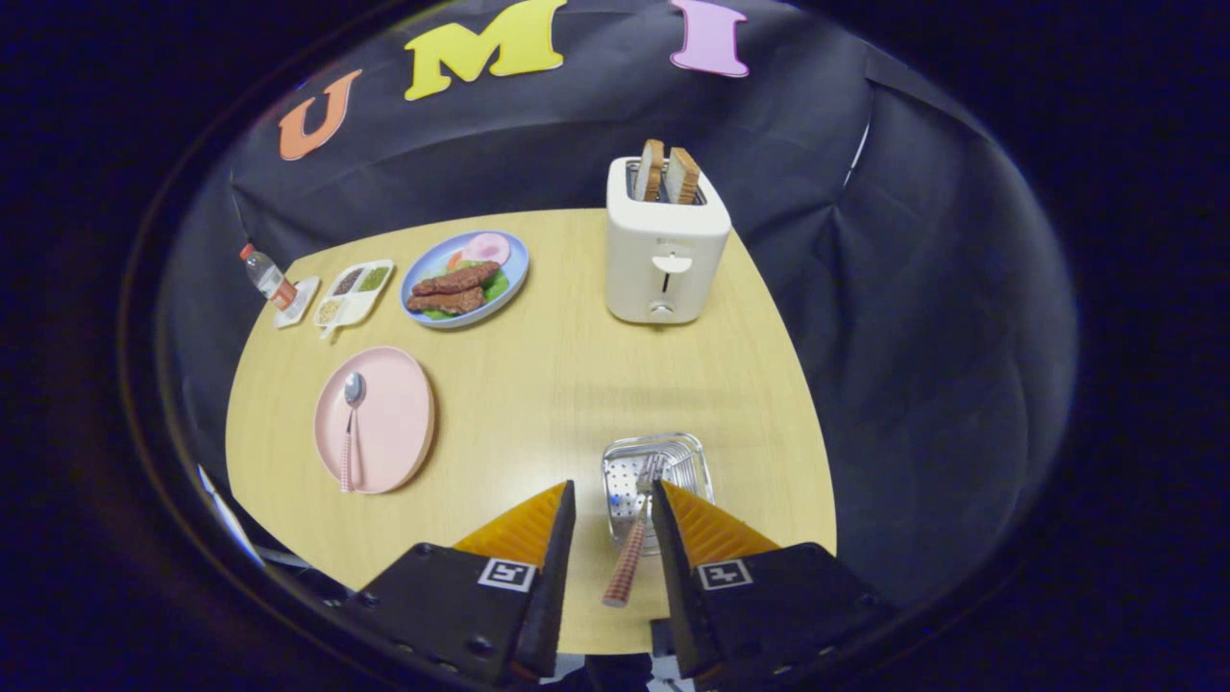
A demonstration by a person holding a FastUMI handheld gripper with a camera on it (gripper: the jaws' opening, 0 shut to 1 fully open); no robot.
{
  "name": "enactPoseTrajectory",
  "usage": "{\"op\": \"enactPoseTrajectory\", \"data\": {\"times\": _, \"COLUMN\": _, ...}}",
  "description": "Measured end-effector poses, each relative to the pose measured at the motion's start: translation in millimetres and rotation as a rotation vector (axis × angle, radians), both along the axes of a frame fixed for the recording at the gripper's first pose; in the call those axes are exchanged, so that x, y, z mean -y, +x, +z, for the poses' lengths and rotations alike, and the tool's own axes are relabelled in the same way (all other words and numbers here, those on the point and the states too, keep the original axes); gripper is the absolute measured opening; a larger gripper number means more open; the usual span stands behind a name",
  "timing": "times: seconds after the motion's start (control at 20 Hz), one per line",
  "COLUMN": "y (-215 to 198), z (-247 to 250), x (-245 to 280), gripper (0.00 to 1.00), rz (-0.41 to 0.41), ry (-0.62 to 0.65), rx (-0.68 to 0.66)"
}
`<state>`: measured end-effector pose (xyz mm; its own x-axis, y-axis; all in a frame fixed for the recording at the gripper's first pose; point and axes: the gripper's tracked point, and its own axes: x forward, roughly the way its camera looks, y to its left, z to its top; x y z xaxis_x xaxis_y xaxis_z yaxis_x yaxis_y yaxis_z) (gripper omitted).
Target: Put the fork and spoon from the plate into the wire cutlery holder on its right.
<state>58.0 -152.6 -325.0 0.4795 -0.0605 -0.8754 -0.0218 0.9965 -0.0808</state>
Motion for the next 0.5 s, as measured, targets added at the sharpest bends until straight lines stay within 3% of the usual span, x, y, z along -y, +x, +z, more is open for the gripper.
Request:
{"op": "enactPoseTrajectory", "data": {"times": 0.05, "y": 0, "z": 1, "x": -7, "gripper": 0.52, "rz": -0.009, "ry": 0.009, "rx": 0.011}}
{"op": "enactPoseTrajectory", "data": {"times": 0.2, "y": 0, "z": 7, "x": -28, "gripper": 0.55, "rz": -0.005, "ry": 0.009, "rx": 0.07}}
{"op": "enactPoseTrajectory", "data": {"times": 0.4, "y": -1, "z": 9, "x": -68, "gripper": 0.71, "rz": 0.037, "ry": 0.003, "rx": 0.123}}
{"op": "enactPoseTrajectory", "data": {"times": 0.5, "y": -1, "z": 8, "x": -89, "gripper": 0.74, "rz": 0.059, "ry": 0.002, "rx": 0.145}}
